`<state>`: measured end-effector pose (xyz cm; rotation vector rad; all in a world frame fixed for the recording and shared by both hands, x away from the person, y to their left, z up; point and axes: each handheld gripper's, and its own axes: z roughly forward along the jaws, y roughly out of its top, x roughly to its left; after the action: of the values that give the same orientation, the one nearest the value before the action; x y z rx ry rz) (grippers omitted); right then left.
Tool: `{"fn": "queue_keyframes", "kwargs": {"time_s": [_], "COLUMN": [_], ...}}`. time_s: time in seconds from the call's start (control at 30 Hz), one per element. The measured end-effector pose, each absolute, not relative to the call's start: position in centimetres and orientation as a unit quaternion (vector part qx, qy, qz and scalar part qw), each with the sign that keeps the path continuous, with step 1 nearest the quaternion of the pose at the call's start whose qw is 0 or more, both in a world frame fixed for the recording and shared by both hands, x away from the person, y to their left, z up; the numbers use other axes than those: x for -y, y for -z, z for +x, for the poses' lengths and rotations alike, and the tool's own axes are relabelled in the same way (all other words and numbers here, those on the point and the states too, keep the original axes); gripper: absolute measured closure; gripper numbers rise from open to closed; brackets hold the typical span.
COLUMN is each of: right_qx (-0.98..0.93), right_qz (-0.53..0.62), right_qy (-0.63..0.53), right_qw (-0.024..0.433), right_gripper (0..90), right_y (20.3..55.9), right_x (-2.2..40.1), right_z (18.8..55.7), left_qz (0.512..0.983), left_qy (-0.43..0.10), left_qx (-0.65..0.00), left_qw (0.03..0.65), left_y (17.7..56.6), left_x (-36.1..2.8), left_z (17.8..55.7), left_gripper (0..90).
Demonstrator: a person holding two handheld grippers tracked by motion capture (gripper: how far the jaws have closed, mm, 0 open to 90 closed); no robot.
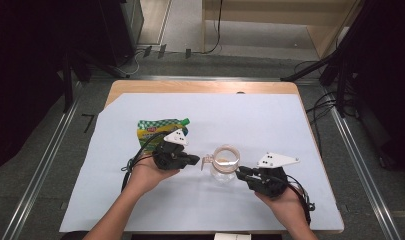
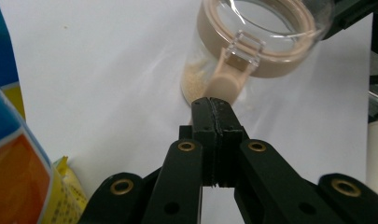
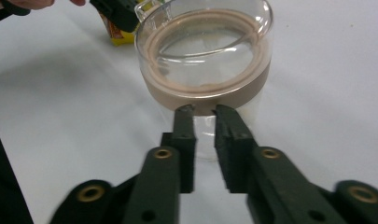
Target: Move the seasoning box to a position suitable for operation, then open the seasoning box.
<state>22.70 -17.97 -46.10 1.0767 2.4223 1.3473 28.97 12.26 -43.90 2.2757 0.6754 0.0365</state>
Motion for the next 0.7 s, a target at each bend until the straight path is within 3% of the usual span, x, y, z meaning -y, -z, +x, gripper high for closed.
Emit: {"fn": "queue_keyframes", "kwargs": {"time_s": [0.13, 0.43, 0.7], "right_qx": [-0.813, -0.819, -0.826], "right_qz": [0.364, 0.368, 0.362], "right_qy": [-0.448, -0.437, -0.429], "right_qw": [0.073, 0.051, 0.05], "right_gripper": [90.0, 90.0, 90.0], "right_y": [46.2, 46.6, 46.8], "right_x": [18.0, 17.5, 17.5], "right_z": [22.7, 22.9, 23.1], "left_qz": [0.889, 0.888, 0.882], "left_qy": [-0.023, -0.039, -0.022], "left_qx": [-0.263, -0.271, -0.279], "left_qw": [0.374, 0.371, 0.38], "left_y": [44.4, 45.1, 45.4], "left_x": [-11.7, -11.2, -11.2], "left_z": [29.3, 29.5, 29.7], "left_gripper": [89.6, 89.4, 90.0]}}
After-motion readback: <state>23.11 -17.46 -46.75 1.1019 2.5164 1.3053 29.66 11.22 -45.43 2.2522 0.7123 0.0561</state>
